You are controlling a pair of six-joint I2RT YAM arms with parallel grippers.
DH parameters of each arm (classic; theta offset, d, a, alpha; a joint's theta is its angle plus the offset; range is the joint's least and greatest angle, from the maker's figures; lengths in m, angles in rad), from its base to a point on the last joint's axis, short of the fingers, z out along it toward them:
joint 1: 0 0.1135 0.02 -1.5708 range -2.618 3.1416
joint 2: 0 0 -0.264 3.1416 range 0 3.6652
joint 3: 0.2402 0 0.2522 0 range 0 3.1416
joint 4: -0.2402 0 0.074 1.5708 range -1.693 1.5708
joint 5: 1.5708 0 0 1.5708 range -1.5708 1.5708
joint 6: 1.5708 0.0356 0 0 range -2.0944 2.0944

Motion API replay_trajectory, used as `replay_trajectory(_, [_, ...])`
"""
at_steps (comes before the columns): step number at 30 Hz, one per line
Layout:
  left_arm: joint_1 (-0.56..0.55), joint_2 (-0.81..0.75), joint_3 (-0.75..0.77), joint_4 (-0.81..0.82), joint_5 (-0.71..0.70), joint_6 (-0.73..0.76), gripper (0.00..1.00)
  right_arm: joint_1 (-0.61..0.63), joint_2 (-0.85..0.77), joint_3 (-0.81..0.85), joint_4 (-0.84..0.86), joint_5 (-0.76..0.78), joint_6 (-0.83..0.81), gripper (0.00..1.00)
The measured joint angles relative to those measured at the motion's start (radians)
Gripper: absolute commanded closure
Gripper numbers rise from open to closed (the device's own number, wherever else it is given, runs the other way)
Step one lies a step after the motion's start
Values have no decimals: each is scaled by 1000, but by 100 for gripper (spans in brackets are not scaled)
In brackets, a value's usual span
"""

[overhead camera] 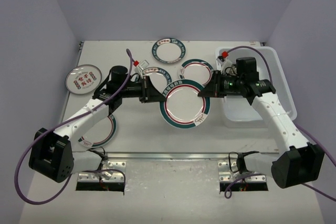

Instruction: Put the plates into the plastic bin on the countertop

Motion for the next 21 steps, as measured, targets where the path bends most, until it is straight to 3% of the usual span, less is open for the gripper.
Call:
replay_trajectory(1, [6,1,0,-1,1,-8,10,-8,0,-3,6,-24,1,100])
replay_trajectory(2, [12,2,0,2,4,-10,0,-17,-2,-9,13,-45,2,100])
replay_trajectory(5, [45,2,8,1,8,-15,0,-68,-8,-31,12,-60,8,100])
replay_trajectory(11, [163,-6,67,-216,-200,48,0,-342,-45,-98,15,58,170,100])
replay_trajectory(14, [203,-5,77,-313,-297,83,0,-443,-92,-121,25,232,310,100])
replay_trajectory(21, [205,-26,61,-380,-353,122,0,-481,-254,-291,95,690,762,100])
